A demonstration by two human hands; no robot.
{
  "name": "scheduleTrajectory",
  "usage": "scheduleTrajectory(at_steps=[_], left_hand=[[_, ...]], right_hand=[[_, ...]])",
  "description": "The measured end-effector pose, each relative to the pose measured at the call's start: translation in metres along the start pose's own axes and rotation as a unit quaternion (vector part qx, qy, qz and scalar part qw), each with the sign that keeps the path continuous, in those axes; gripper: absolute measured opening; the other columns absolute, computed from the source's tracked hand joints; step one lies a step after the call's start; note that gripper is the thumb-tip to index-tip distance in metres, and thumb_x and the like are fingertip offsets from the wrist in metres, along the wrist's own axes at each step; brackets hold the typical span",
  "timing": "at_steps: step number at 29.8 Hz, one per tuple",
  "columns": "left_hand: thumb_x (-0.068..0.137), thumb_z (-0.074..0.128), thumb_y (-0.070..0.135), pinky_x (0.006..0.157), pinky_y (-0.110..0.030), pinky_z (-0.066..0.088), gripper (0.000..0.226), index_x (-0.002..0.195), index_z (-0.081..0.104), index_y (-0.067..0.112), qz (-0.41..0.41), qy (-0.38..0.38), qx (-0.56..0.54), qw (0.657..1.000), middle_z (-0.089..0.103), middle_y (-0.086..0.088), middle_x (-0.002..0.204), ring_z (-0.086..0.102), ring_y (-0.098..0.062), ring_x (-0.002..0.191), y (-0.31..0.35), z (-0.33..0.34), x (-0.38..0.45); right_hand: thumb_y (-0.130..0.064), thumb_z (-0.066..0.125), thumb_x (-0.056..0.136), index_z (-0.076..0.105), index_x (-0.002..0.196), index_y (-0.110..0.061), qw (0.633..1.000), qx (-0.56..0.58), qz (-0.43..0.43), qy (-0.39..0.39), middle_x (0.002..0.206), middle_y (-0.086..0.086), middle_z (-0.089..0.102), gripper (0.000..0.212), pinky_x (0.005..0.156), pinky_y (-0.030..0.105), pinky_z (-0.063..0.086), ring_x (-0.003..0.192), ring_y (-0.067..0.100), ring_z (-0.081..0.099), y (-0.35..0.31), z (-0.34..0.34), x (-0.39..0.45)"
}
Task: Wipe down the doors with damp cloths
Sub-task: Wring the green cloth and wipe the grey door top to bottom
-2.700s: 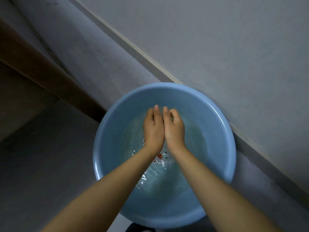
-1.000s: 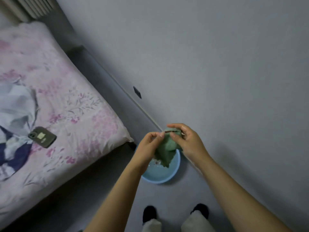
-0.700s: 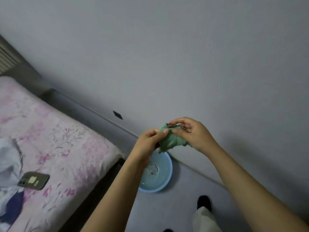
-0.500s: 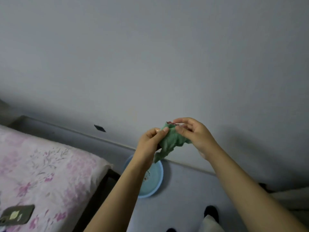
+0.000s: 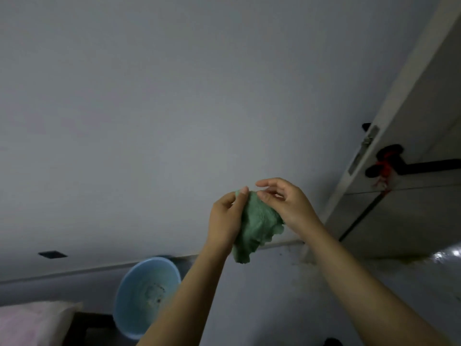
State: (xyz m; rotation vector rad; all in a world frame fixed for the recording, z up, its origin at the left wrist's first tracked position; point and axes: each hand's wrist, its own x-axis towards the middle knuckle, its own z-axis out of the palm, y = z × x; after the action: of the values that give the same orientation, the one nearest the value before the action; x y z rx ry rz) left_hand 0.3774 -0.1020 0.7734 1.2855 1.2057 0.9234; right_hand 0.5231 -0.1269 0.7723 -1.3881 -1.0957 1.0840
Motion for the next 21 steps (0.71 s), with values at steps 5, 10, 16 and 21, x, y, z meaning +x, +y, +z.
scheduleTrajectory(at_steps=[5, 10, 16, 21], left_hand=[[0.094, 0.054, 0.038, 0.051, -0.019, 0.046, 0.047, 0.077, 0.059, -0.005, 0.007, 0.042, -0.053, 0.998, 0.060, -0.005, 0.064, 0.056, -0.007, 0.057, 0.007, 0.118, -0.004], [0.097, 0.052, 0.032, 0.052, -0.013, 0.047, 0.033, 0.073, 0.065, 0.012, -0.003, 0.043, -0.081, 0.996, 0.067, 0.009, 0.063, 0.061, 0.003, 0.059, 0.022, 0.205, 0.000], [0.095, 0.056, 0.031, 0.055, -0.017, 0.049, 0.027, 0.074, 0.069, 0.019, 0.003, -0.023, -0.067, 0.997, 0.070, 0.006, 0.070, 0.066, -0.003, 0.067, 0.037, 0.264, 0.024], [0.087, 0.068, 0.023, 0.063, -0.041, 0.058, 0.024, 0.070, 0.067, 0.007, -0.032, -0.026, -0.050, 0.998, 0.069, -0.011, 0.072, 0.068, -0.028, 0.073, 0.035, 0.305, 0.050]], right_hand=[[-0.069, 0.076, 0.043, 0.066, 0.098, -0.036, 0.996, 0.055, 0.072, 0.019, 0.094, -0.001, 0.072, 0.065, 0.074, 0.031, 0.055, 0.084, 0.013, 0.070, 0.012, -0.113, -0.003], [-0.048, 0.080, 0.065, 0.061, 0.105, -0.031, 0.992, -0.027, 0.122, -0.014, 0.111, -0.001, 0.064, 0.047, 0.083, 0.035, 0.055, 0.097, 0.017, 0.065, 0.014, -0.201, 0.003], [-0.023, 0.073, 0.081, 0.055, 0.094, -0.032, 0.991, -0.046, 0.041, 0.115, 0.104, -0.010, 0.061, 0.024, 0.074, 0.020, 0.050, 0.095, 0.007, 0.060, 0.015, -0.267, 0.001], [-0.015, 0.068, 0.085, 0.053, 0.109, -0.025, 0.945, -0.192, -0.019, 0.263, 0.104, -0.009, 0.056, 0.030, 0.066, 0.002, 0.037, 0.093, 0.007, 0.052, 0.019, -0.292, 0.019]])
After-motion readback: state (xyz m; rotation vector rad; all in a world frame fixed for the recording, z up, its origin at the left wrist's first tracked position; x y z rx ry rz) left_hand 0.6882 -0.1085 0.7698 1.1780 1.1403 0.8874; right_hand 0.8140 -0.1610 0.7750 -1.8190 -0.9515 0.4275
